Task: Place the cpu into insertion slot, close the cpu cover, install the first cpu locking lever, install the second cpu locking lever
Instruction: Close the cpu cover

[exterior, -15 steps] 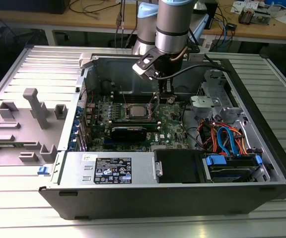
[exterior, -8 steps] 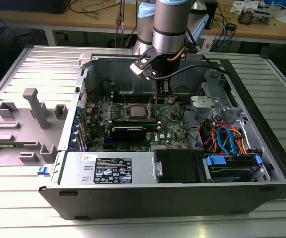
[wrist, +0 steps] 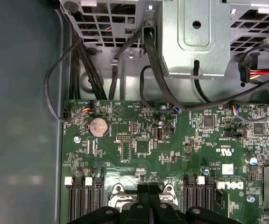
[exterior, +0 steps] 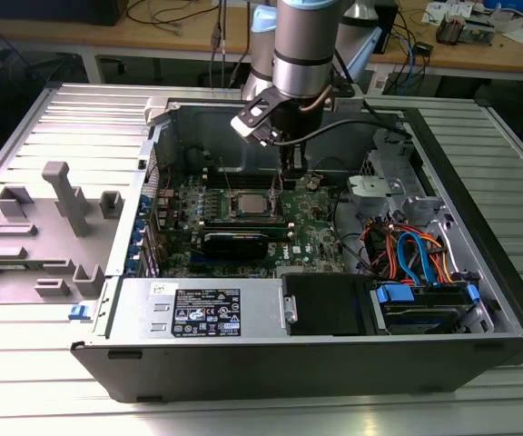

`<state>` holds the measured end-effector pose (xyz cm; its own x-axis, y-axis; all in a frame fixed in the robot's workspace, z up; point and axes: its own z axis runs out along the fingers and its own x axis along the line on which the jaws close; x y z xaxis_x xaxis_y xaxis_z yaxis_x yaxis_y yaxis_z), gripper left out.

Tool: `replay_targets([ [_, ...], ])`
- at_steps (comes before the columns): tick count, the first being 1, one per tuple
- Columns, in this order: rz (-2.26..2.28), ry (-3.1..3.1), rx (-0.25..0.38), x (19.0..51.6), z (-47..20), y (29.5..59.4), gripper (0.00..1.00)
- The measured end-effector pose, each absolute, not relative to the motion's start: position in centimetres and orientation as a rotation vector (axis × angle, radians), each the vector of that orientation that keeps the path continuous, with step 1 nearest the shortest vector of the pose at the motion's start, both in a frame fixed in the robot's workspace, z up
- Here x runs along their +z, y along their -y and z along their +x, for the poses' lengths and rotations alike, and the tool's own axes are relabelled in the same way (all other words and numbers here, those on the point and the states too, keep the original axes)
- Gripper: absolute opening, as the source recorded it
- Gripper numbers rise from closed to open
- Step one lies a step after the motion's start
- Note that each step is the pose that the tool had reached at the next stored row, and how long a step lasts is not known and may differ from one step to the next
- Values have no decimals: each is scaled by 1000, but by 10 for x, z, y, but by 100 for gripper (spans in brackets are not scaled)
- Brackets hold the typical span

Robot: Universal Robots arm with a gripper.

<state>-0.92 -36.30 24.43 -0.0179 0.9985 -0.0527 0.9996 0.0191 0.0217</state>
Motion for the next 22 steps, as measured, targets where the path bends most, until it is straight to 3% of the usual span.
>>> replay_targets([
  [22, 2165, -2206, -35, 241, -31, 363, 11],
])
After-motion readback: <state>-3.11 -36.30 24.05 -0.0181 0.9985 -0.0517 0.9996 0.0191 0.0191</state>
